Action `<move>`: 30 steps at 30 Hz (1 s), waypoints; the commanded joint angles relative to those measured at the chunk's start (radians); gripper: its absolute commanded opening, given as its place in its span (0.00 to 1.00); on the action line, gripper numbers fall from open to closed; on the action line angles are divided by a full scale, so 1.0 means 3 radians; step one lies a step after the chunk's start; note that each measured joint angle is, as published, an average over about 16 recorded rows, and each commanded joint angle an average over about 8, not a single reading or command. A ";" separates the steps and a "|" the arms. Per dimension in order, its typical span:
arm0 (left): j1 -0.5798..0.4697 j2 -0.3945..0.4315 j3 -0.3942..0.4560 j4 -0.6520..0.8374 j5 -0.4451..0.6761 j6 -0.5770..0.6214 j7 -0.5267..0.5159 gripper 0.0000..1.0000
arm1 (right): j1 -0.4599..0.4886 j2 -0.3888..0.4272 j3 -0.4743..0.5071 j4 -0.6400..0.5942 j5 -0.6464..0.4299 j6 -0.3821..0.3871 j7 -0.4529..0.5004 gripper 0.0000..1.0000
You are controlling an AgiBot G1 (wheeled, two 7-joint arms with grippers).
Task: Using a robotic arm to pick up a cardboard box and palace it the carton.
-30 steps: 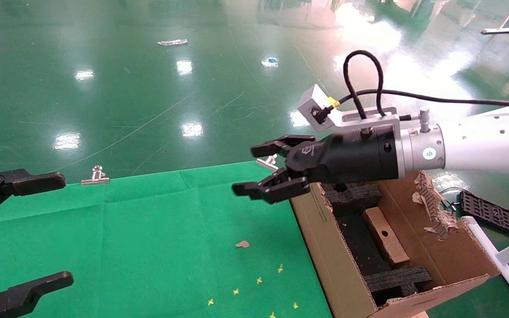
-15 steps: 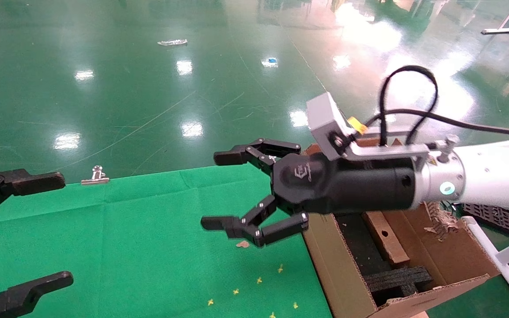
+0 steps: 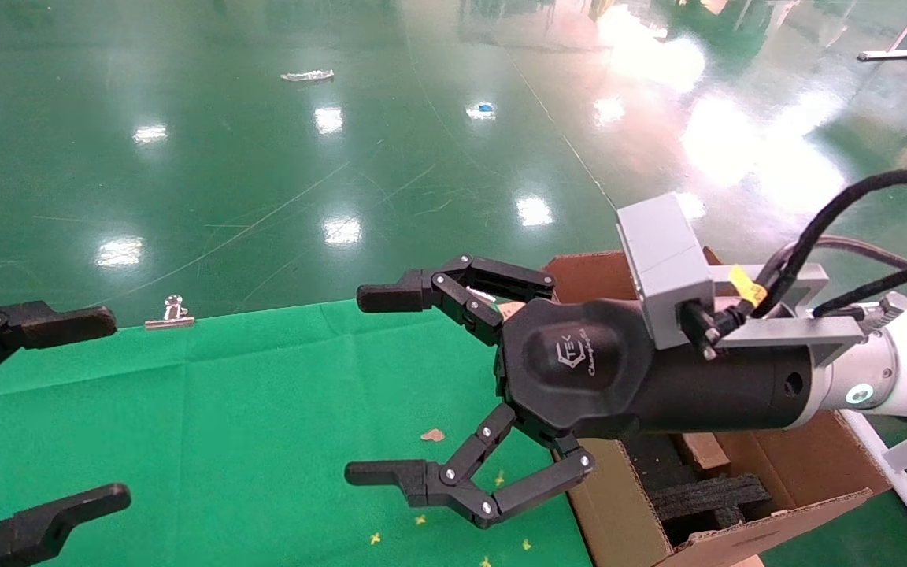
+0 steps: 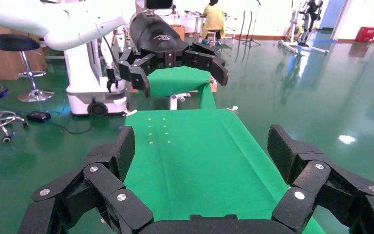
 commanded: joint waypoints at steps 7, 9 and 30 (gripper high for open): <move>0.0000 0.0000 0.0000 0.0000 0.0000 0.0000 0.0000 1.00 | 0.0014 0.0000 -0.0015 -0.0009 -0.0003 0.0002 0.0006 1.00; 0.0000 0.0000 0.0000 0.0000 0.0000 0.0000 0.0000 1.00 | 0.0025 0.0000 -0.0028 -0.0017 -0.0009 0.0005 0.0010 1.00; 0.0000 0.0000 0.0000 0.0000 0.0000 0.0000 0.0000 1.00 | 0.0077 0.0000 -0.0085 -0.0050 -0.0038 0.0020 0.0024 1.00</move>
